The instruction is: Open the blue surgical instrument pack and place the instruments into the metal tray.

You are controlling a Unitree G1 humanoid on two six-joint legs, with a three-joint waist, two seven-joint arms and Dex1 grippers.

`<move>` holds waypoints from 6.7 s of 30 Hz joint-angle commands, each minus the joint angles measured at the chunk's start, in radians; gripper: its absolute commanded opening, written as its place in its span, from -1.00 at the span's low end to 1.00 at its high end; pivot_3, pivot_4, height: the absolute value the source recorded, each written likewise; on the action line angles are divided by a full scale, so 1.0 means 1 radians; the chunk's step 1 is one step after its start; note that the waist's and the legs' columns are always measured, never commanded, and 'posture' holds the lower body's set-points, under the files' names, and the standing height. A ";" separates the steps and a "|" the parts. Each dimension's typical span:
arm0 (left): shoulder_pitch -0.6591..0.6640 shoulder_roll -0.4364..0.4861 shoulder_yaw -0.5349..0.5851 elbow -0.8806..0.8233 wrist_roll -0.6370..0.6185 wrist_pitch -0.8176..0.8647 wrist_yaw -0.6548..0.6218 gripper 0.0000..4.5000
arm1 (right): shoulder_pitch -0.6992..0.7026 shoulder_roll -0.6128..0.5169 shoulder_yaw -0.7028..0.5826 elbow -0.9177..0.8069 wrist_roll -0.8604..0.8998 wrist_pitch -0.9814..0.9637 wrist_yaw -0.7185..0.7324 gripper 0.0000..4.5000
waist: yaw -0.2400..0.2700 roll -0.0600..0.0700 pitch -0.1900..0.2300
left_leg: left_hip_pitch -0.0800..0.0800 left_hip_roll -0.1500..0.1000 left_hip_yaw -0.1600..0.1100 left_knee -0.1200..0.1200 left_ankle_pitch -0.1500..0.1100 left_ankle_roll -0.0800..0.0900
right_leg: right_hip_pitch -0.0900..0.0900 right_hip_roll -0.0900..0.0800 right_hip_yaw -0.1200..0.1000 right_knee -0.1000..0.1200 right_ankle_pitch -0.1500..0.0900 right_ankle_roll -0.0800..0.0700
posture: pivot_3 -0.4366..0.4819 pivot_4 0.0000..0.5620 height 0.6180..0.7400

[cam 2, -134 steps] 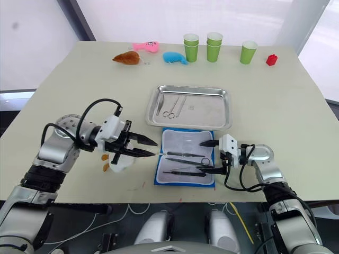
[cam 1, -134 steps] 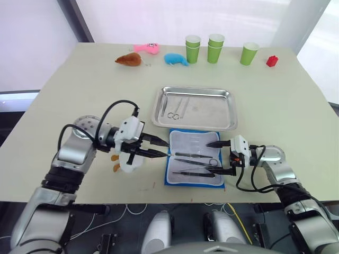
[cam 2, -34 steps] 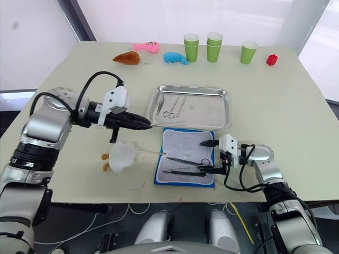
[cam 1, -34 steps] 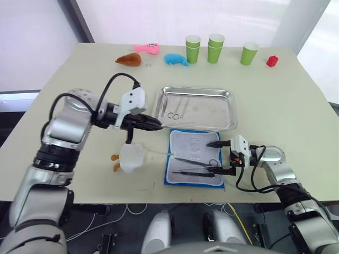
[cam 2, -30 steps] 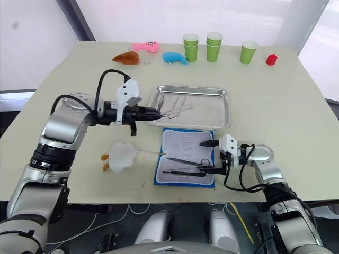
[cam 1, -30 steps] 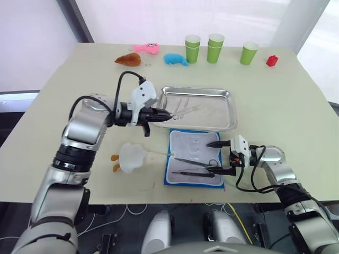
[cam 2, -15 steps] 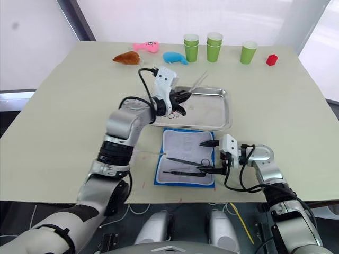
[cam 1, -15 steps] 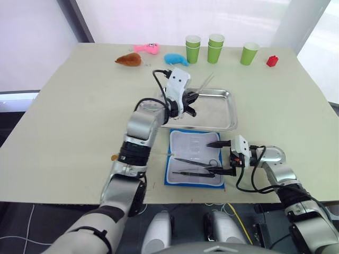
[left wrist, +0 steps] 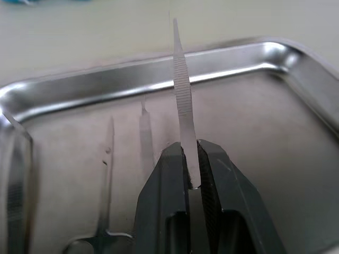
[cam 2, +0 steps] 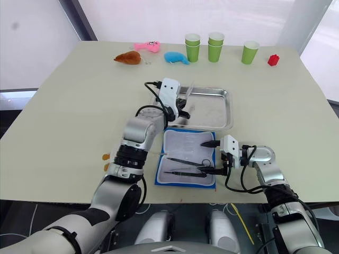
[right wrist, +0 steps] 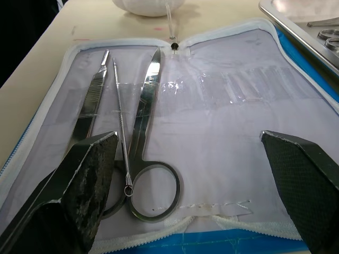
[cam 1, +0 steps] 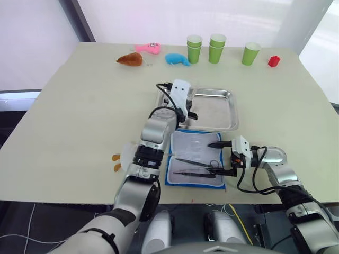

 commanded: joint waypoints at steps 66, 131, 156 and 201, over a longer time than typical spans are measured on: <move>0.355 0.495 0.165 -0.403 -0.422 -0.206 -0.764 0.99 | 0.050 0.011 0.042 0.065 -0.035 0.037 -0.004 1.00 | -0.009 0.002 -0.001 | 0.002 0.001 0.000 -0.002 0.000 0.000 | 0.000 0.000 0.001 0.000 0.000 -0.001 | -0.05 -0.47 1.00; 0.541 0.594 -0.216 -0.276 -0.208 -0.710 -1.159 0.99 | 0.061 -0.028 0.036 0.025 -0.026 0.065 0.002 1.00 | 0.002 0.004 0.002 | 0.001 0.002 0.003 -0.006 0.000 0.000 | -0.001 -0.001 0.001 -0.002 -0.002 -0.003 | -0.05 -0.47 1.00; 0.437 0.584 -0.198 -0.030 -0.166 -0.854 -1.238 0.99 | 0.062 -0.028 0.035 0.023 -0.023 0.066 -0.008 1.00 | 0.003 0.006 0.001 | 0.001 0.002 0.002 -0.003 0.000 0.001 | 0.000 0.000 -0.001 -0.001 -0.001 -0.002 | -0.05 -0.47 1.00; 0.493 0.532 -0.244 0.091 -0.119 -0.868 -1.281 0.99 | 0.229 -0.277 -0.234 -0.498 0.314 0.257 0.044 1.00 | 0.004 0.021 -0.002 | 0.000 0.001 0.003 -0.002 0.000 0.001 | 0.000 0.000 0.000 -0.001 -0.002 -0.001 | -0.05 -0.47 1.00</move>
